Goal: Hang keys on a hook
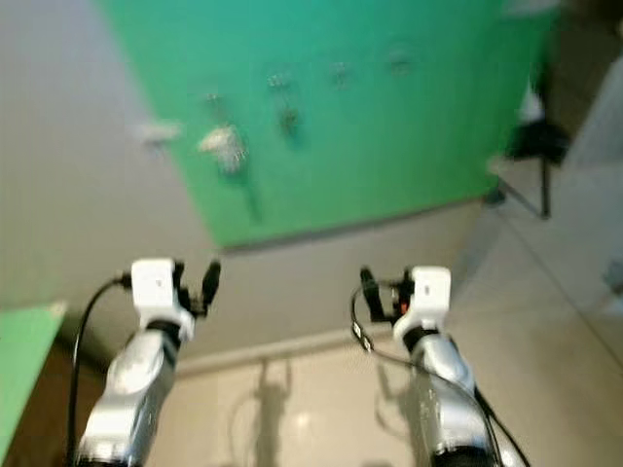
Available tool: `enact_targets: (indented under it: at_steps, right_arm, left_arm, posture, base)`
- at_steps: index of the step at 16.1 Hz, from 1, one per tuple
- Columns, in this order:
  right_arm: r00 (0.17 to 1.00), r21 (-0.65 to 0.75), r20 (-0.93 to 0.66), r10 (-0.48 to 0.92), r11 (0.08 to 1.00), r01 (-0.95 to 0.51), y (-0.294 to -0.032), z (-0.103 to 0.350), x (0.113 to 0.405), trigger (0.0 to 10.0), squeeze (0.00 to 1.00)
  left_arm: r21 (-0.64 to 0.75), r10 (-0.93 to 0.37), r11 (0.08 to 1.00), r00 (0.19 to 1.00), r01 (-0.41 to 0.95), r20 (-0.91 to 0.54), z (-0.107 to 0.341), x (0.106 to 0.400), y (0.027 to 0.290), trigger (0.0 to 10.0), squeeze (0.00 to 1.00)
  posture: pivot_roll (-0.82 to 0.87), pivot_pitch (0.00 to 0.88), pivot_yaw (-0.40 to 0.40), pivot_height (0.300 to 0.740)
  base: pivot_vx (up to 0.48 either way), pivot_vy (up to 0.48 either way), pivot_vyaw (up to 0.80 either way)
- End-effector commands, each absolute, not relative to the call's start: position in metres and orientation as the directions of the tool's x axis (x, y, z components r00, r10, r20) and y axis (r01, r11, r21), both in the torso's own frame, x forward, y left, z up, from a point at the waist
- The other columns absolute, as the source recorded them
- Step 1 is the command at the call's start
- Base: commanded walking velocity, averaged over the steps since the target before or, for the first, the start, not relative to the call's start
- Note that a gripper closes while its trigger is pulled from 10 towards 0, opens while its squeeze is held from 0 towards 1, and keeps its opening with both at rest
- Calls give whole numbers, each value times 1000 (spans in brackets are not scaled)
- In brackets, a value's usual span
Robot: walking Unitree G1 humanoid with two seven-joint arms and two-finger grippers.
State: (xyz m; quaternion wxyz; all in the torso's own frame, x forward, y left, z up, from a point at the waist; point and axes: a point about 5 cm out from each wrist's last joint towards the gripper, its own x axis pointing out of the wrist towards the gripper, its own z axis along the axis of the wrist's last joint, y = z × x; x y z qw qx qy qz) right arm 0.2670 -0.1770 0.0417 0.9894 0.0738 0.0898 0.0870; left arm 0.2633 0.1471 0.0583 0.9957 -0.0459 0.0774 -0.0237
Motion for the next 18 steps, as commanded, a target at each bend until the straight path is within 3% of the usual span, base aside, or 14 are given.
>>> enact_targets:
  at_steps: [1,5,18]
  right_arm:
    - [960,159,-167,225,967,-199,-168,43,270,10000,0]
    - [953,139,-177,246,965,-223,-168,44,273,10000,0]
    - [922,83,-192,335,942,-325,-152,44,282,10000,0]
  left_arm:
    - [-80,-22,997,985,9,-169,54,261,152,10000,0]
    - [-74,-8,997,984,-5,-177,51,259,151,10000,0]
    - [-20,-21,1000,989,18,-146,59,276,145,10000,0]
  posture:
    - [-167,0,94,740]
    - [-164,0,83,740]
    - [-155,0,75,740]
  base:
    - [0,454,0]
    - [-300,378,730]
    - [0,0,557]
